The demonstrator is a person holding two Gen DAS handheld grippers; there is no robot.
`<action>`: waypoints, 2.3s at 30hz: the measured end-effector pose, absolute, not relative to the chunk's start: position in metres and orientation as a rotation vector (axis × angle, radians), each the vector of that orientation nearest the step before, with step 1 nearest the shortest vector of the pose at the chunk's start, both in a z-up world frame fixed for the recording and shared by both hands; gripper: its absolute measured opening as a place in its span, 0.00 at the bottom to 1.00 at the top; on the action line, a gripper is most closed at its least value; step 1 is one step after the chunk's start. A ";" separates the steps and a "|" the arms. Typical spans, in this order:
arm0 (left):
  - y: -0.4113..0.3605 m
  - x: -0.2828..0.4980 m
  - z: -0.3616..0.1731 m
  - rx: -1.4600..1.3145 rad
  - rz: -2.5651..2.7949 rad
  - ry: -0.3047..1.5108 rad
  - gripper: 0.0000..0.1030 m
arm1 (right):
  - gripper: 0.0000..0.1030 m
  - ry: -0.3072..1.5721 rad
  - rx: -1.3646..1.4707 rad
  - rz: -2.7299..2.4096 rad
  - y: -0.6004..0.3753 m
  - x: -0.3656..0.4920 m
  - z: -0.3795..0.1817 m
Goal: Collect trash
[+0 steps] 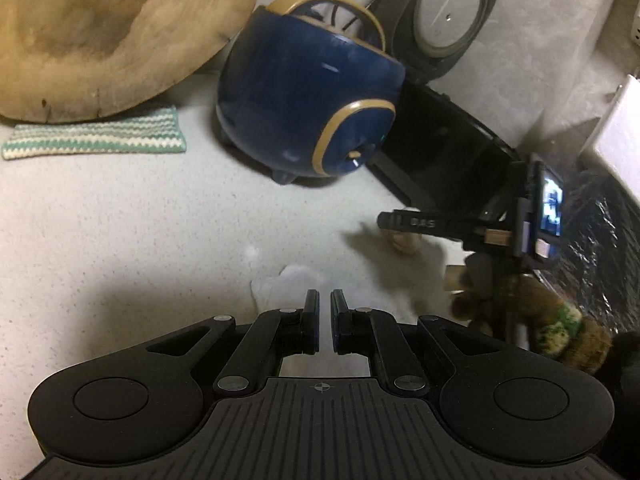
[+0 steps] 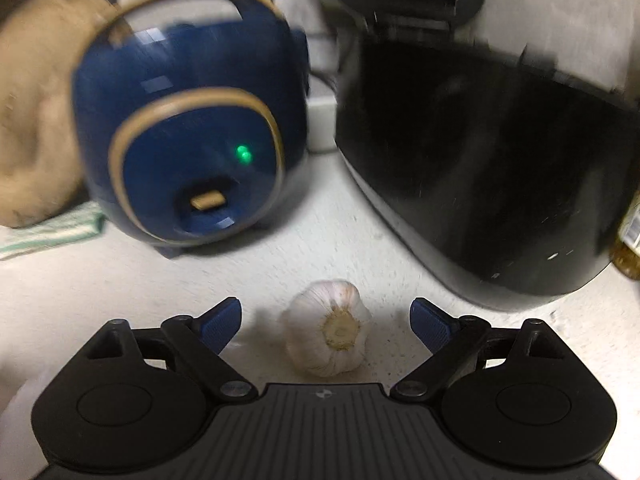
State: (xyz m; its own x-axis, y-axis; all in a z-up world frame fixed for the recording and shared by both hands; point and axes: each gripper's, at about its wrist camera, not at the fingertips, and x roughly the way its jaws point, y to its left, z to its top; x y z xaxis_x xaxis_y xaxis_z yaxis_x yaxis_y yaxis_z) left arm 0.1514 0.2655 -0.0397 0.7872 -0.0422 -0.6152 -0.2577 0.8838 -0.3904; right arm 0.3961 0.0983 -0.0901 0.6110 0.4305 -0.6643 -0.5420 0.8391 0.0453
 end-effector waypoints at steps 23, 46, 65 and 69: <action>0.185 0.182 -0.062 -0.384 -0.071 0.769 0.09 | 0.51 0.719 -0.240 0.552 0.005 0.273 -0.069; 0.170 0.196 -0.069 -0.360 -0.086 0.805 0.09 | 0.79 0.765 -0.164 0.468 -0.042 0.243 -0.104; 0.179 0.188 -0.067 -0.394 -0.074 0.792 0.09 | 1.00 0.778 -0.177 0.505 -0.035 0.241 -0.109; 0.181 0.186 -0.063 -0.397 -0.078 0.773 0.09 | 1.00 0.807 -0.191 0.521 -0.035 0.244 -0.107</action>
